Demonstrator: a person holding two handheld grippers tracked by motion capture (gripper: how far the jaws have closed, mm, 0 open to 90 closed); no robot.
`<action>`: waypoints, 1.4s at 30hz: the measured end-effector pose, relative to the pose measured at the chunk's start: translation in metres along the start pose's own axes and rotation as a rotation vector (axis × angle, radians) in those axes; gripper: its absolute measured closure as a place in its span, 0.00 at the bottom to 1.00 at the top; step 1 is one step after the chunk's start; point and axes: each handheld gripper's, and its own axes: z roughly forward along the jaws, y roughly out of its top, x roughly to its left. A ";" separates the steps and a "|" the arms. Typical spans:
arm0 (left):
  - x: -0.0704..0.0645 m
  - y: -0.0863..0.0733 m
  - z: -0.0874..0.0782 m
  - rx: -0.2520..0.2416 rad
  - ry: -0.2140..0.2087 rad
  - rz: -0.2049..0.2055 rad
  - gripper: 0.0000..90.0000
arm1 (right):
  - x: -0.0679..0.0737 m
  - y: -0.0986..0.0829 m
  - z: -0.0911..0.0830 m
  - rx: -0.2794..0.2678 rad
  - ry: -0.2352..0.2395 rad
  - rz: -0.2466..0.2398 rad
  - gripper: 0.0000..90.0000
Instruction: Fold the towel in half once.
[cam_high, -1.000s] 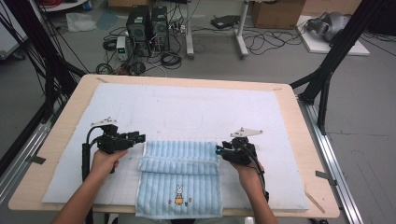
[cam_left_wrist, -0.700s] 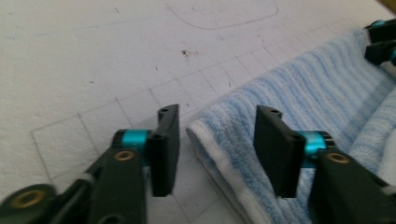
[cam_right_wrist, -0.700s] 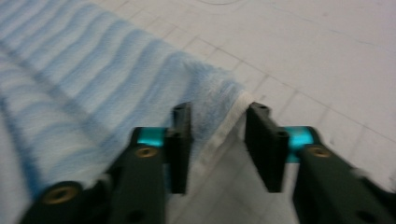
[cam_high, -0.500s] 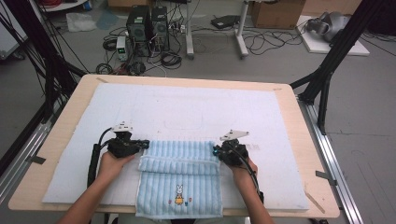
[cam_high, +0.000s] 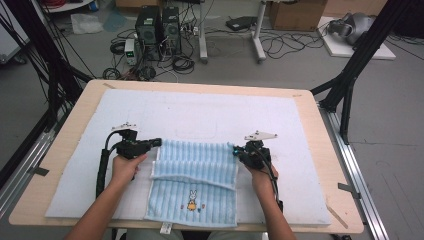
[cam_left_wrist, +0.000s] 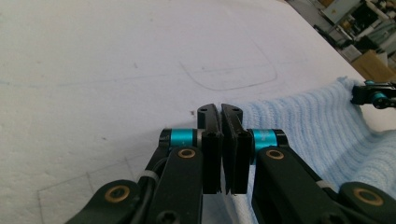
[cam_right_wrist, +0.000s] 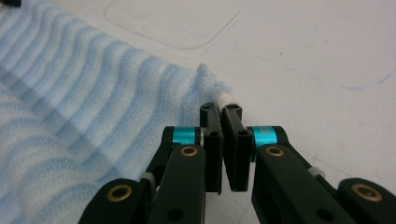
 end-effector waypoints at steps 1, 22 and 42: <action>0.002 0.000 0.002 -0.005 0.002 -0.013 0.96 | -0.001 0.001 0.002 0.005 -0.004 0.012 0.97; -0.002 -0.003 -0.001 0.097 0.026 0.153 0.69 | 0.005 0.001 0.002 0.034 0.041 -0.009 0.76; -0.006 -0.001 -0.003 0.003 0.022 0.156 0.98 | 0.000 0.000 0.004 0.021 0.016 -0.002 0.77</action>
